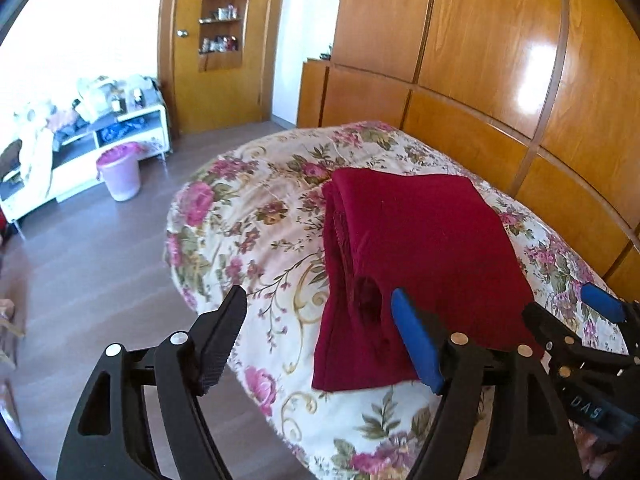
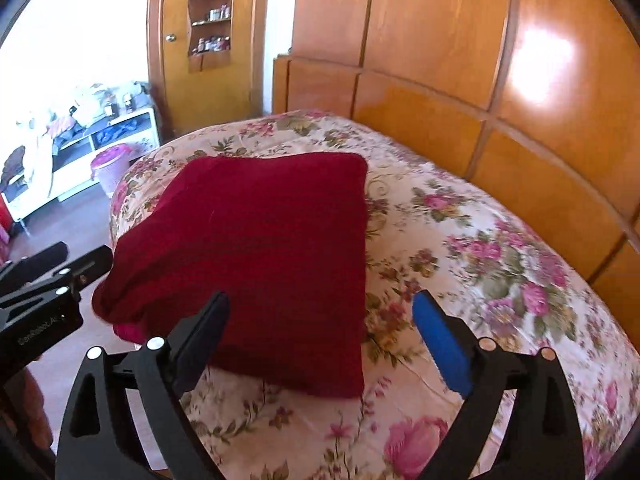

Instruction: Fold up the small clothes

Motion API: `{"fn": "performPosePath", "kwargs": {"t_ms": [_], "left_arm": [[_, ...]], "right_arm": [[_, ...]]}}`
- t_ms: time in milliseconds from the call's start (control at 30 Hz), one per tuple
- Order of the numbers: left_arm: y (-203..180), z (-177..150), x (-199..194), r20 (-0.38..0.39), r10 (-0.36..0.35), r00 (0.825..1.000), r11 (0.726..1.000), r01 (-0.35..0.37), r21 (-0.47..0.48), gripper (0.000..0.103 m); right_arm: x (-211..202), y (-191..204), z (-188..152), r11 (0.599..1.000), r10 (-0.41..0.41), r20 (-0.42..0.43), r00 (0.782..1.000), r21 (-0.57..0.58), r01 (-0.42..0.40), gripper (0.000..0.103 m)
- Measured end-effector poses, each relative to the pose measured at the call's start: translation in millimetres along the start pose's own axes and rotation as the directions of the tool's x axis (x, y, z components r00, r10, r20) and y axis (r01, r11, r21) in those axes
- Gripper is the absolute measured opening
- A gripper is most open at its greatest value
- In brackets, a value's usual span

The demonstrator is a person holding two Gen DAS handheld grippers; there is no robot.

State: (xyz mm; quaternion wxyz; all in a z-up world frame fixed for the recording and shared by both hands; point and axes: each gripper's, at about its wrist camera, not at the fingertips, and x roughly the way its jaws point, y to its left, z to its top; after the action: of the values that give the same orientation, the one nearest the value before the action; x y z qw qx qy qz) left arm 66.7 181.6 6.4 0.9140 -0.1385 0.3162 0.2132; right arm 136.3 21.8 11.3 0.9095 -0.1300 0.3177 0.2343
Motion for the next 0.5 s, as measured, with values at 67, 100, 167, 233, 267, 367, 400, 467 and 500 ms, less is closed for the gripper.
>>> {"fn": "performPosePath", "kwargs": {"t_ms": [67,100,167,233,267,367,400,467,500], "left_arm": [[-1,-7,-10,0.014,0.015,1.0,1.0,-0.015,0.006,0.081],[-1,-9,-13,0.021,0.023,1.0,1.0,-0.023,0.003,0.081],[-1,-15,-22,0.035,0.034,0.999,0.999,-0.034,0.0,0.083],[-2,-21,-29,0.045,0.044,0.998,0.999,-0.044,-0.001,0.087],[-3,-23,-32,0.05,0.05,0.998,0.999,-0.05,0.002,0.087],[-7,-28,-39,0.053,0.064,0.997,0.998,-0.065,0.014,0.087],[-7,-29,-40,0.056,0.066,0.996,0.998,-0.067,0.015,0.087],[-9,-30,-43,0.058,0.067,0.996,0.997,-0.069,0.02,0.089],[-9,-30,-44,0.059,0.069,0.996,0.997,-0.07,0.02,0.089]], "right_arm": [[-10,2,-6,1.0,-0.016,0.02,1.0,0.006,0.016,0.096],[-15,3,-9,1.0,-0.023,0.03,0.999,0.014,0.022,0.097],[-22,4,-15,0.999,-0.027,0.041,0.999,0.026,0.026,0.099],[-28,6,-21,0.999,-0.034,0.048,0.998,0.027,0.033,0.1],[-29,6,-24,0.999,-0.035,0.043,0.998,0.028,0.034,0.1],[-31,6,-32,0.999,-0.036,0.03,0.999,0.037,0.035,0.1],[-31,5,-34,0.999,-0.038,0.027,0.999,0.04,0.037,0.1],[-33,3,-38,0.998,-0.038,0.021,0.999,0.05,0.037,0.1],[-34,2,-39,0.998,-0.037,0.021,0.999,0.055,0.036,0.1]]}}
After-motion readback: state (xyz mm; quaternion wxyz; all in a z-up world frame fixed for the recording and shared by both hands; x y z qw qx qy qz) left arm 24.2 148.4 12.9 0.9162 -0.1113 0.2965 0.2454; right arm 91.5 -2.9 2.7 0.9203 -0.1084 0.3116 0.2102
